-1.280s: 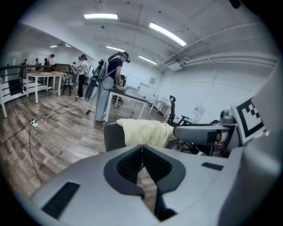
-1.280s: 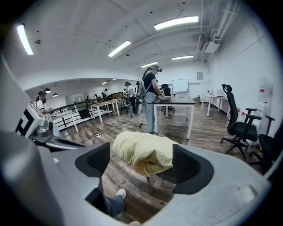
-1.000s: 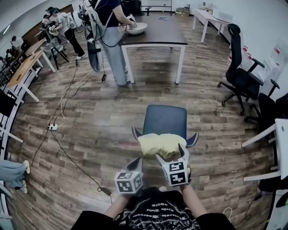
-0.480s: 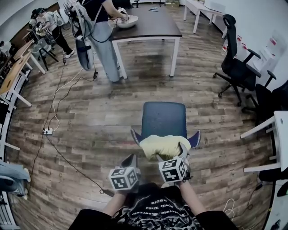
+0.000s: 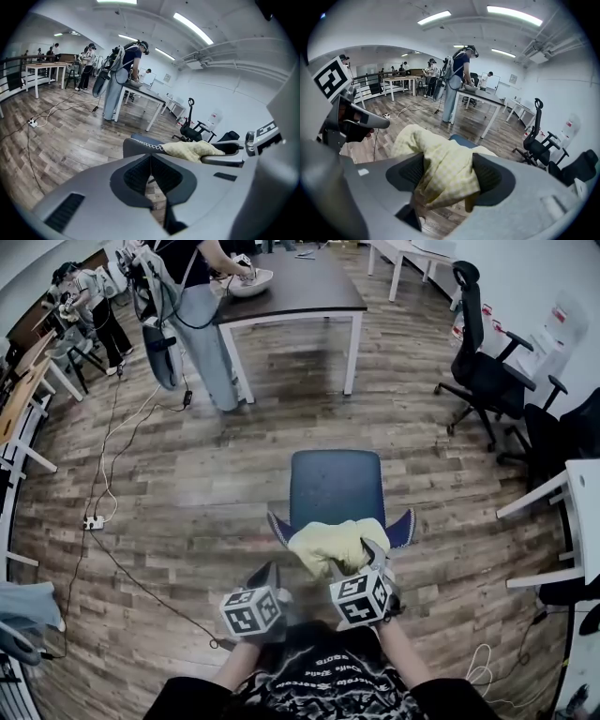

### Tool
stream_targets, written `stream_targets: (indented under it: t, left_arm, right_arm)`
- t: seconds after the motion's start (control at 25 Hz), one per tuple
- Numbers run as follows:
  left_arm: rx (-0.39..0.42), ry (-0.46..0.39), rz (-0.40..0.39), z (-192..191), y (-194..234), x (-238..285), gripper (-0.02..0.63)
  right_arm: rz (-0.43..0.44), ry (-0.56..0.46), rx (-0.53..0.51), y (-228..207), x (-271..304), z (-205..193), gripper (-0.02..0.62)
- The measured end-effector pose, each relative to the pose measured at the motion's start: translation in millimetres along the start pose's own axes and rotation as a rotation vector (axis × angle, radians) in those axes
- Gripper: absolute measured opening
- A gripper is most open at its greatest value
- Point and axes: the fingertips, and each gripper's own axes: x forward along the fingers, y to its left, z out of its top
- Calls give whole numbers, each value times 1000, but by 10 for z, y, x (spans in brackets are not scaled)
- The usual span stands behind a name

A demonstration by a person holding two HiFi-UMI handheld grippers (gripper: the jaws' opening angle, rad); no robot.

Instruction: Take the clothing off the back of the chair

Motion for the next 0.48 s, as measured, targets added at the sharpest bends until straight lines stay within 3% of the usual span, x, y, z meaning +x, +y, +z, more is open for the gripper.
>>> stream_targets:
  t: [0.2, 0.48]
  left_arm:
    - [-5, -5, 5, -50, 11, -5, 9]
    - [-19, -21, 35, -121, 43, -123, 9]
  right_arm:
    - [24, -48, 24, 93, -80, 73, 172]
    - [99, -87, 155, 145, -187, 88, 93]
